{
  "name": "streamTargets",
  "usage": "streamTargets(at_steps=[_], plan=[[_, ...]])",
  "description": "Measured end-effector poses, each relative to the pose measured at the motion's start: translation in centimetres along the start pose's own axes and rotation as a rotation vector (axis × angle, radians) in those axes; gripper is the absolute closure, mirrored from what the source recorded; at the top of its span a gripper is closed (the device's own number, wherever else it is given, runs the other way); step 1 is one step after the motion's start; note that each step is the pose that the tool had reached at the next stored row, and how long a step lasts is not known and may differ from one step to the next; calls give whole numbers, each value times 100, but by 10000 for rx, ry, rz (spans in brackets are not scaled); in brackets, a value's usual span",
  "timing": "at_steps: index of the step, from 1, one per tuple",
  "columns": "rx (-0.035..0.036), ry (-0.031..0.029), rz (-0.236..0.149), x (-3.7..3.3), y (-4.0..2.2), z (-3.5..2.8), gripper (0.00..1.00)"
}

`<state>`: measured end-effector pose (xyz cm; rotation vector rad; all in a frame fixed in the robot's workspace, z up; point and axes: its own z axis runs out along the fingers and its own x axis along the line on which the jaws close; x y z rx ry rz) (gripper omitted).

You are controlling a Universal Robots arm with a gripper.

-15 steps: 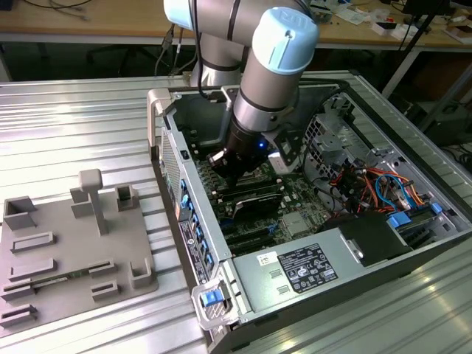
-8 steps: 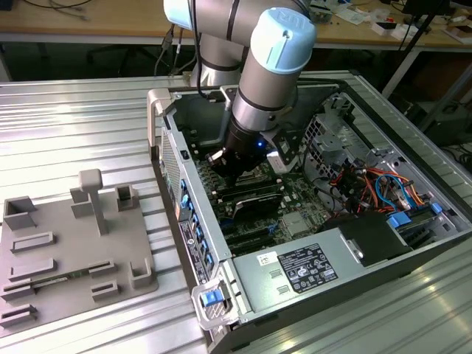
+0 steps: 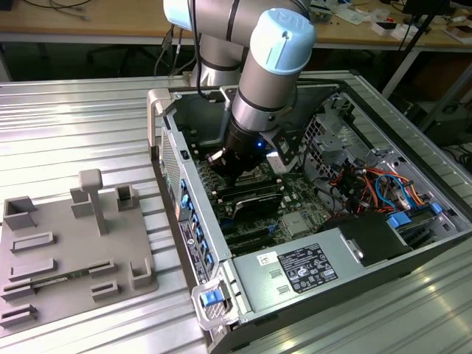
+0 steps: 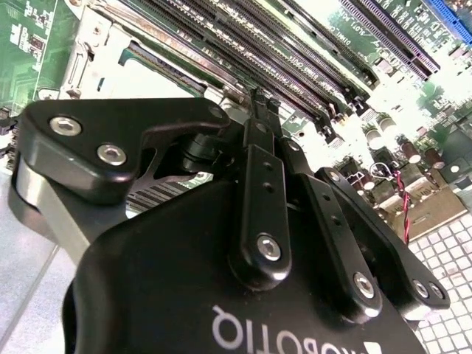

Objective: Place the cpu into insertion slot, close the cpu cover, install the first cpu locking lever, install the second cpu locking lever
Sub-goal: 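Install the second cpu locking lever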

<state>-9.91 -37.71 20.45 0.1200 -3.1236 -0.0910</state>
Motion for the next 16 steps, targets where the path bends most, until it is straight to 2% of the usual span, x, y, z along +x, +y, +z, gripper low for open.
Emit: streamTargets(at_steps=[4,11,14,16], plan=[[-25,-6,-1,0,-1,23,89],[-9,-1,-1,1,-4,33,89],[242,15,2,3,-5,-6,89],[368,28,5,4,-2,-49,89]])
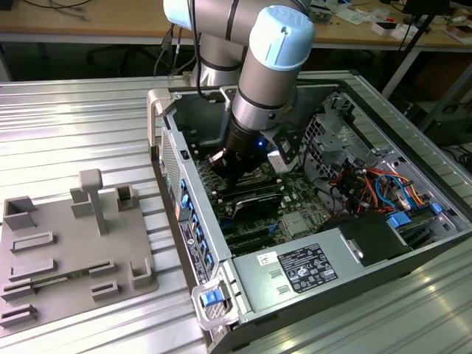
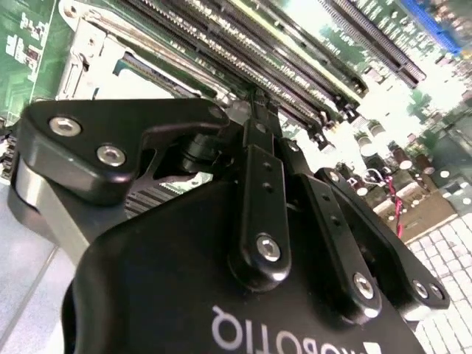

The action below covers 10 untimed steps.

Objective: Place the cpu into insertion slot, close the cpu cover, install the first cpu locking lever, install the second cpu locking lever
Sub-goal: 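Install the second cpu locking lever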

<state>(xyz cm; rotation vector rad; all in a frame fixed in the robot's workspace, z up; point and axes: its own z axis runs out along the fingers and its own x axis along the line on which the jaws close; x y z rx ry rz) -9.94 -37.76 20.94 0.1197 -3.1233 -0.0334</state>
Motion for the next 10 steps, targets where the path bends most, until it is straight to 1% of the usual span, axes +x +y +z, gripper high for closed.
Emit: streamTargets(at_steps=[2,6,8,10], plan=[[19,0,1,1,3,-45,89],[29,2,1,2,9,-128,89],[33,2,1,3,13,-205,89],[31,0,1,2,14,-214,89]])
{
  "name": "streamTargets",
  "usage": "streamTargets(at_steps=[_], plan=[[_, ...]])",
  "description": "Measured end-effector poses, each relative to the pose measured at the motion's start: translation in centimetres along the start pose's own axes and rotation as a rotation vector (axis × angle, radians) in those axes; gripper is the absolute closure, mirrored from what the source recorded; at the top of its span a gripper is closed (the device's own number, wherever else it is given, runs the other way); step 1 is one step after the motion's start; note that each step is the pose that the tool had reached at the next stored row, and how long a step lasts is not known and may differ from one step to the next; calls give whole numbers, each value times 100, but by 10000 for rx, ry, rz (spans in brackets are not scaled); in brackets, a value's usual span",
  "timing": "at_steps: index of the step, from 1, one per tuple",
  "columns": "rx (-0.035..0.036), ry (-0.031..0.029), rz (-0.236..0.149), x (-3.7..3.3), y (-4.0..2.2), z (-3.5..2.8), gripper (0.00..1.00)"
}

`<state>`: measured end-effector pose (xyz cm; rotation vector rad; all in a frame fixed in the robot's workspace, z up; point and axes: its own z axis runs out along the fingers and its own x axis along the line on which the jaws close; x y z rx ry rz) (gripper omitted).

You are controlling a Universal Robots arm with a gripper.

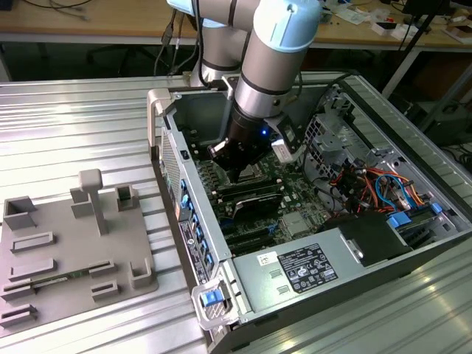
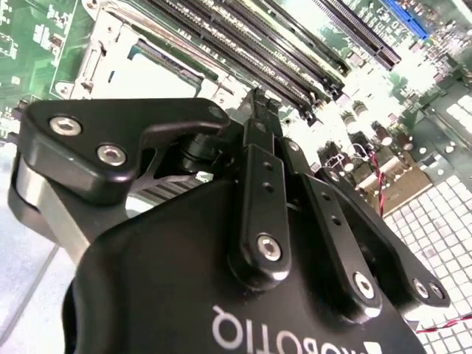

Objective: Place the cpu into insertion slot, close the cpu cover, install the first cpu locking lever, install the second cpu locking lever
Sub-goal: 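Install the second cpu locking lever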

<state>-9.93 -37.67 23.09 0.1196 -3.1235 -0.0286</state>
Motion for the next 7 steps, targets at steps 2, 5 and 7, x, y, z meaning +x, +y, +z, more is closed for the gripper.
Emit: streamTargets(at_steps=[2,5,7], plan=[[2,2,0,0,0,-3,89],[1,1,0,0,0,-6,89],[2,2,0,0,0,-7,89]])
